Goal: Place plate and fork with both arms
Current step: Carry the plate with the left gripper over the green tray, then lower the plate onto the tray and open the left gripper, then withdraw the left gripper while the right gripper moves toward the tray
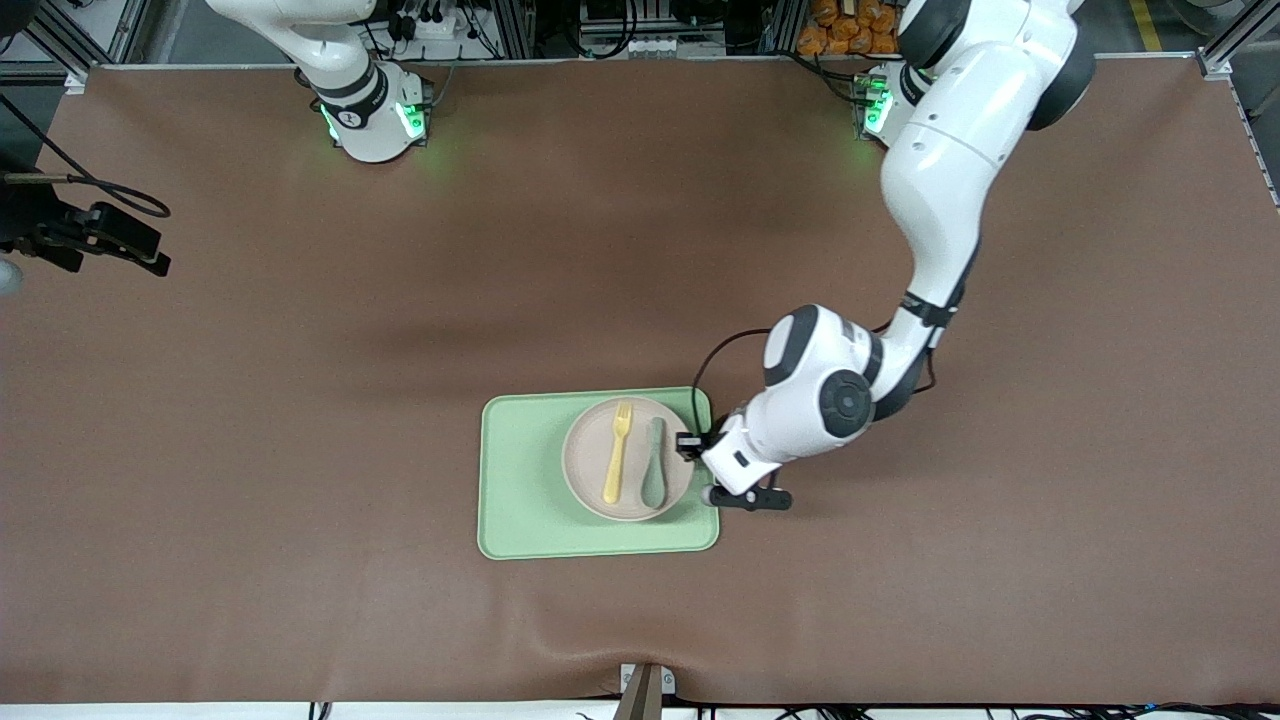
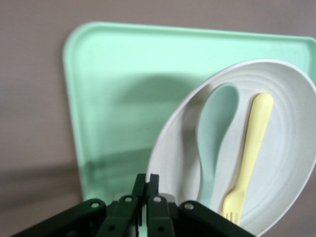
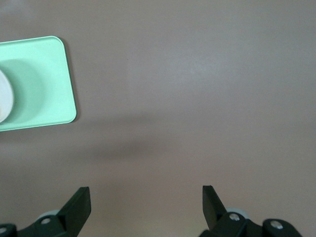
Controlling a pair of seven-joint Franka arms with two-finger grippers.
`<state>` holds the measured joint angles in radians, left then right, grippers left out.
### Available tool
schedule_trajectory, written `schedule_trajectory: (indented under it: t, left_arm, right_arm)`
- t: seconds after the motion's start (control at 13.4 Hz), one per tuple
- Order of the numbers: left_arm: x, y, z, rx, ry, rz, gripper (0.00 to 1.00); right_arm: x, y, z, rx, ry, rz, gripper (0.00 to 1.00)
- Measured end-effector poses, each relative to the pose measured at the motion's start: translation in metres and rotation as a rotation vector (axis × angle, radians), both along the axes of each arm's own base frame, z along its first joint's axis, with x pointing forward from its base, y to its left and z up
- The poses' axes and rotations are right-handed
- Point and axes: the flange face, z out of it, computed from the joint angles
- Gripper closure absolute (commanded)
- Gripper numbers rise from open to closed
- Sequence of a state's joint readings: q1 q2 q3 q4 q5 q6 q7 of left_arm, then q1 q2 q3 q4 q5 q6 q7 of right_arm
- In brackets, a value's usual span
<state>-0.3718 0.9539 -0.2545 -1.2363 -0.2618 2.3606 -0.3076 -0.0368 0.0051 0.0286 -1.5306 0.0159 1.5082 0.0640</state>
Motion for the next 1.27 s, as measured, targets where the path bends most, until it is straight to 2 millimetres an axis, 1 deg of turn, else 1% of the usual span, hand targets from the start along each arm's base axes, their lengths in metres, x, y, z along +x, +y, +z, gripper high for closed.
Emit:
schedule_trajectory:
  t: [0.07,0.15,0.3,0.52,0.6,0.67,0.82,0.9,0.97,1.04,1.12,1.19,1.27]
  left_arm:
    - [0.000,0.001,-0.009,0.003,0.003,0.004,1.00]
    - [0.003,0.006,-0.015,0.011,0.007,0.012,1.00]
    - [0.008,0.018,-0.021,0.023,0.010,0.026,1.00]
    - [0.008,0.019,-0.026,0.027,0.015,0.026,1.00]
    - [0.006,0.017,-0.028,0.027,0.017,0.024,0.93]
    - [0.005,0.015,-0.029,0.027,0.019,0.023,0.01]
    - [0.005,0.015,-0.028,0.026,0.025,0.038,0.00]
    - [0.006,0.013,-0.024,0.021,0.024,0.051,0.00]
    - [0.009,0.012,-0.014,0.013,0.012,0.060,0.00]
    - [0.015,0.013,0.002,0.007,-0.013,0.064,0.00]
    - [0.022,0.019,0.024,0.009,-0.046,0.066,0.00]
    - [0.032,0.032,0.048,0.021,-0.073,0.067,0.00]
    - [0.042,0.053,0.079,0.041,-0.086,0.070,0.00]
  right_arm:
    - [0.000,0.000,0.000,0.000,0.000,0.000,0.00]
    - [0.000,0.000,0.000,0.000,0.000,0.000,0.00]
    - [0.000,0.000,0.000,0.000,0.000,0.000,0.00]
    - [0.000,0.000,0.000,0.000,0.001,0.001,0.00]
    - [0.000,0.000,0.000,0.000,0.001,0.001,0.00]
    - [0.000,0.000,0.000,0.000,0.001,0.001,0.00]
    - [0.000,0.000,0.000,0.000,0.001,0.001,0.00]
    - [0.000,0.000,0.000,0.000,0.002,0.001,0.00]
    - [0.000,0.001,-0.001,0.000,0.002,0.002,0.00]
    - [0.000,0.001,-0.001,0.000,0.002,0.003,0.00]
    - [0.001,0.001,-0.001,0.001,0.003,0.004,0.00]
    - [0.001,0.002,-0.003,0.001,0.006,0.004,0.00]
    - [0.002,0.002,-0.005,0.001,0.011,0.004,0.00]
